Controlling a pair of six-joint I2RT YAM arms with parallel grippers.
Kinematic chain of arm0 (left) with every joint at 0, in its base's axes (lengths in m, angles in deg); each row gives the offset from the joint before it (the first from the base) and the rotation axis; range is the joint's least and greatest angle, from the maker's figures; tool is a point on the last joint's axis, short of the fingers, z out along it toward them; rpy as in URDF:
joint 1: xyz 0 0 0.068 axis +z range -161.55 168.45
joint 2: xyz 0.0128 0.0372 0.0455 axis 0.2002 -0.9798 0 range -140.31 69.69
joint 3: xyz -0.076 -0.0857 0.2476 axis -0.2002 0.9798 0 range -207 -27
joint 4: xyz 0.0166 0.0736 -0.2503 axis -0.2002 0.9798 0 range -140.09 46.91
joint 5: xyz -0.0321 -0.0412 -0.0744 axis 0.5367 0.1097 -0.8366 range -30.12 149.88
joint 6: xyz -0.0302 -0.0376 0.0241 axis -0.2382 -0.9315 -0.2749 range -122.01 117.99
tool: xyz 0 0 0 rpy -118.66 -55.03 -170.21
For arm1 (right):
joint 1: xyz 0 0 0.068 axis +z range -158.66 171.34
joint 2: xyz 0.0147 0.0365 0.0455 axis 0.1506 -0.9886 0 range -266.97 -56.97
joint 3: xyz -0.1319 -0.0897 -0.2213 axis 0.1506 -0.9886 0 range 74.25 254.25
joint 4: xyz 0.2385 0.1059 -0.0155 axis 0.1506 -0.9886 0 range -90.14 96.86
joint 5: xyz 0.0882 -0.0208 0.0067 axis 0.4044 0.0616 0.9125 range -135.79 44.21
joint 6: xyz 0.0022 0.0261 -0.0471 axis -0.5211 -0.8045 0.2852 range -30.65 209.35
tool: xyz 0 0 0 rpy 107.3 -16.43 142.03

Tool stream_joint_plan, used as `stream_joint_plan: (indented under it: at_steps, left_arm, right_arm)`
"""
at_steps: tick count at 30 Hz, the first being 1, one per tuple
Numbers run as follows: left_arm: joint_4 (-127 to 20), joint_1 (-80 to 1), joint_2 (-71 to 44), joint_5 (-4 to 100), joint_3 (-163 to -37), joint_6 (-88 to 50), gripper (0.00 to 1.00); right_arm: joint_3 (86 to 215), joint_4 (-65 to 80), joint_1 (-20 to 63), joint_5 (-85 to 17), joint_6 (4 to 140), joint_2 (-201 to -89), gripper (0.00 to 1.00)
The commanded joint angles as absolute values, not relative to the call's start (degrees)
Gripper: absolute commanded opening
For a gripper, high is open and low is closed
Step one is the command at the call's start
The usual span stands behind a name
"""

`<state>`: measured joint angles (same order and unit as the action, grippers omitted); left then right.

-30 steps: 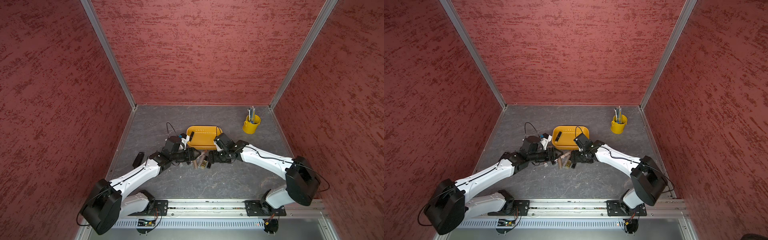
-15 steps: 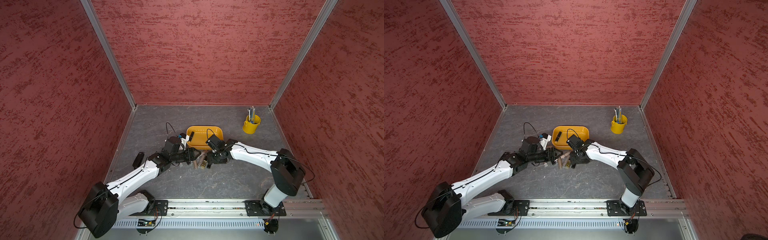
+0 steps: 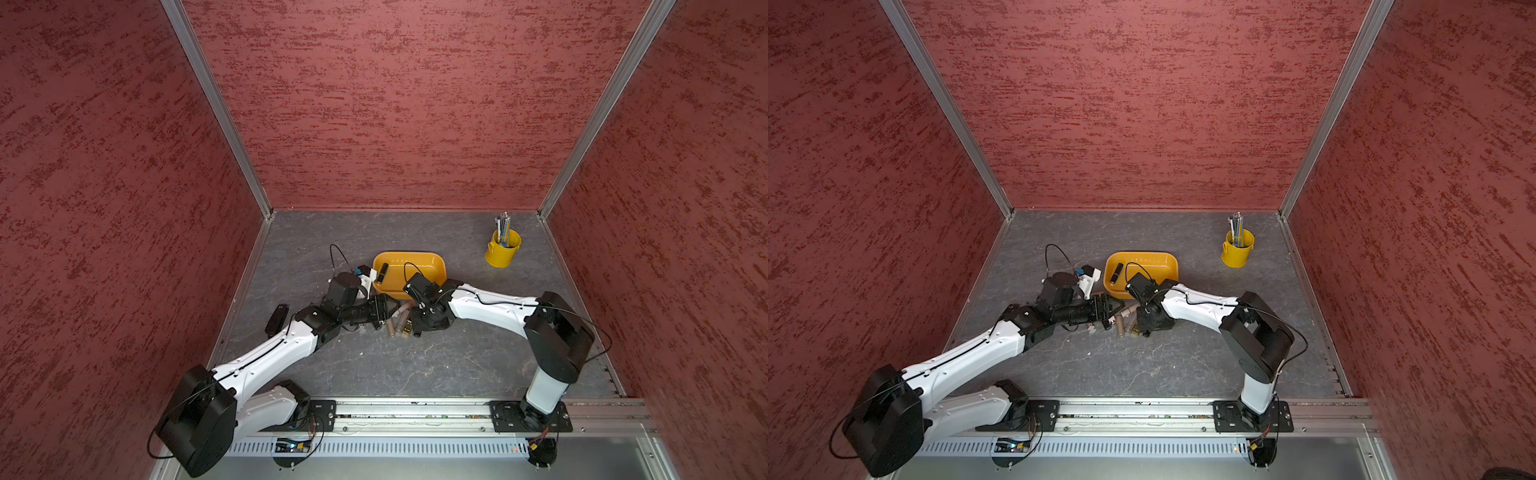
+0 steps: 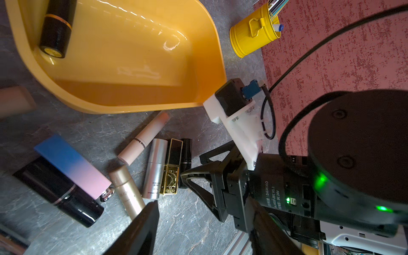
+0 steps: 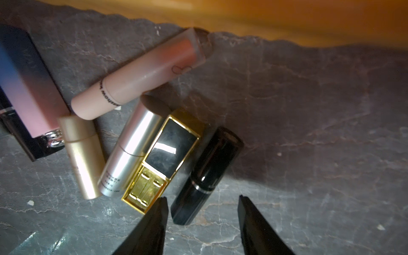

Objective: Put the lipstick into the storage box
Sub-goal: Pick up the lipstick at the center of the board.

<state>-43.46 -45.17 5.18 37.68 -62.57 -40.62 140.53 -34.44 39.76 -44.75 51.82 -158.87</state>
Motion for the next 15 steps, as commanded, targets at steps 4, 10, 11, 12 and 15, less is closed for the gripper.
stream_joint_plan:
  at_steps: [4,10,11,12,15]
  left_arm:
    - [-42.78,-44.09,7.41,37.56,-61.97,-39.44,0.67]
    - [-43.06,-43.86,7.53,37.39,-61.61,-39.46,0.67]
    - [-43.13,-43.88,7.46,37.41,-61.50,-39.54,0.67]
    - [-43.26,-43.82,7.46,37.32,-61.45,-39.56,0.67]
    - [-43.32,-43.80,7.41,37.43,-61.45,-39.56,0.67]
  right_arm:
    - [142.48,-36.45,40.53,-46.96,50.94,-161.02,0.52]
    - [142.02,-36.66,40.61,-47.81,50.80,-161.42,0.49]
    - [142.04,-36.69,40.64,-47.88,50.78,-161.54,0.49]
    - [142.02,-36.63,40.62,-47.90,50.86,-161.77,0.49]
    - [142.27,-36.77,40.90,-47.84,50.91,-162.43,0.47]
